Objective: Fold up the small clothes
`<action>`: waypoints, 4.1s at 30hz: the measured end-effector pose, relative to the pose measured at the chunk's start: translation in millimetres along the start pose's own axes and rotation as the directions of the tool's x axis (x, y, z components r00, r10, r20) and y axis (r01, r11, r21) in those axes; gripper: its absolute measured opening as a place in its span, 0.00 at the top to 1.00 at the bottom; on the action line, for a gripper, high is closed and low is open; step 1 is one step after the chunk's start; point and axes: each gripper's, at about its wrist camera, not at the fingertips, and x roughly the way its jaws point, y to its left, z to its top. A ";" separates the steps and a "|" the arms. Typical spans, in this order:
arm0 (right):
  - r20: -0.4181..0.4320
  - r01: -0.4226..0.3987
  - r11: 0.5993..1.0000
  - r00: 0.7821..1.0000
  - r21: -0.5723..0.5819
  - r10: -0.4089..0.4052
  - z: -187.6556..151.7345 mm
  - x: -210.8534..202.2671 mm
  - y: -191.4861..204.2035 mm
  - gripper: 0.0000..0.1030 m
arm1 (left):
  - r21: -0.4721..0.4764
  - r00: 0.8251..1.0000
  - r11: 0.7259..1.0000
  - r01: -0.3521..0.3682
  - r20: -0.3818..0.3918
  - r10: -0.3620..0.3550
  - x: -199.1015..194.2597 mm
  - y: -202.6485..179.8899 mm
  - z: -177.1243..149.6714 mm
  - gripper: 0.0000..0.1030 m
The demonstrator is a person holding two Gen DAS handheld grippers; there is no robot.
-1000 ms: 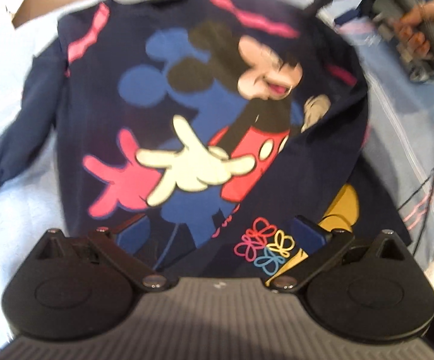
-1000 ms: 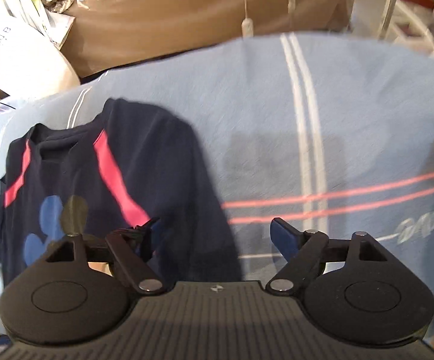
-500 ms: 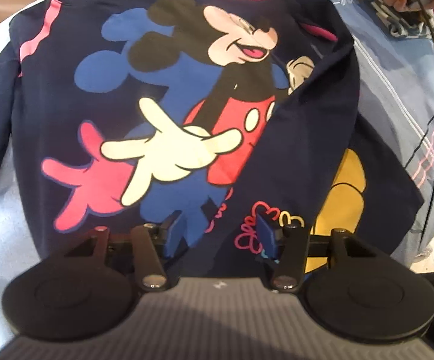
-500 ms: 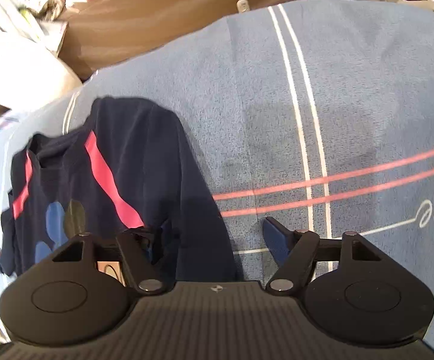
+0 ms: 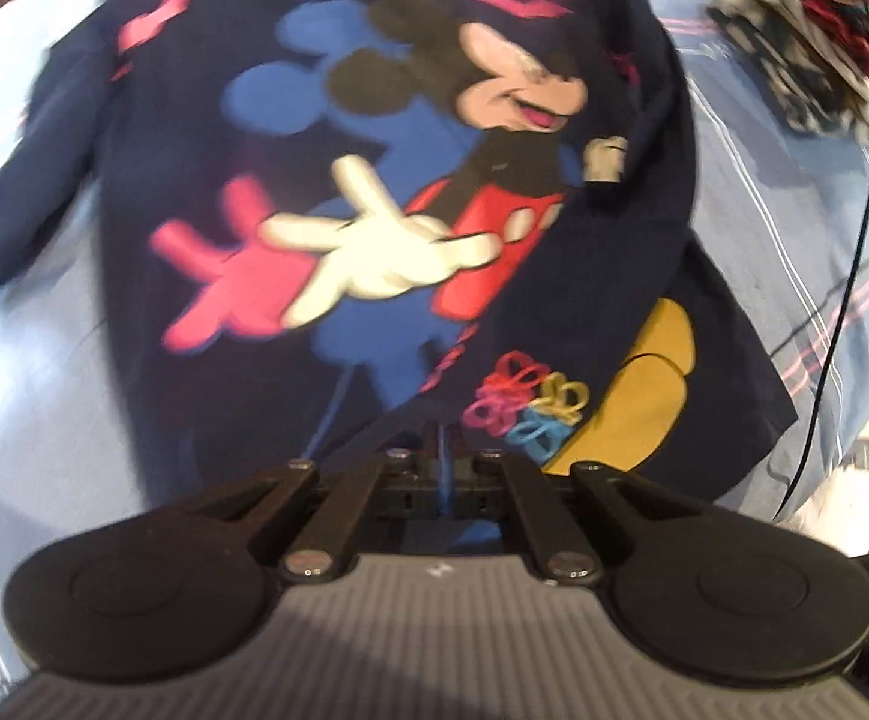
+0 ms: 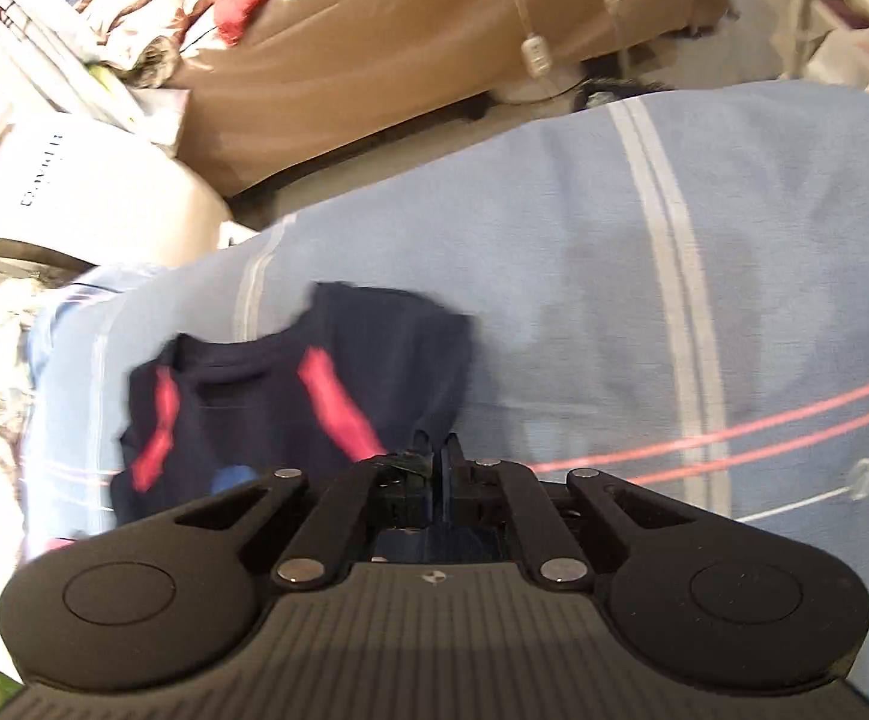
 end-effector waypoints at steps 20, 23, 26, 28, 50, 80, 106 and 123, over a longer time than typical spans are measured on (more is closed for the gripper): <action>0.127 0.046 0.990 0.991 -0.130 -0.029 -14.8 -3.5 23.6 0.14 | 0.072 0.997 0.995 0.068 0.032 -0.070 5.6 18.5 3.3 0.51; 0.111 0.039 0.995 0.993 -0.092 -0.029 -21.2 0.7 11.2 0.14 | 0.017 0.991 0.992 0.129 -0.038 -0.128 13.2 34.2 6.4 0.50; 0.098 0.034 0.997 0.995 -0.069 -0.027 -25.8 4.3 5.0 0.14 | 0.051 0.987 0.989 0.137 -0.086 -0.133 18.9 32.0 4.4 0.71; 0.088 0.061 0.995 0.995 -0.075 -0.054 -24.5 7.4 4.2 0.13 | 0.048 0.986 0.988 0.146 -0.091 -0.141 18.6 27.7 0.7 0.95; 0.031 0.136 0.958 0.991 -0.254 -0.133 -11.0 59.2 64.4 0.66 | -0.342 1.000 0.939 0.027 0.017 -0.022 -50.3 71.6 -99.3 0.97; 0.064 0.158 0.955 0.987 -0.251 -0.147 -131.8 33.8 26.9 0.06 | -0.367 0.995 0.924 -0.104 -0.033 0.099 -48.4 82.2 -107.2 0.31; -0.043 -0.115 0.921 0.993 -0.372 0.107 -174.4 20.7 162.9 0.00 | -0.667 0.854 0.718 -0.200 0.240 0.462 -100.2 337.3 -80.5 0.73; 0.030 -0.110 0.960 0.992 -0.259 0.122 -177.0 -4.8 121.0 0.00 | -0.547 0.813 0.773 -0.321 0.259 0.521 -126.4 244.4 -55.4 0.18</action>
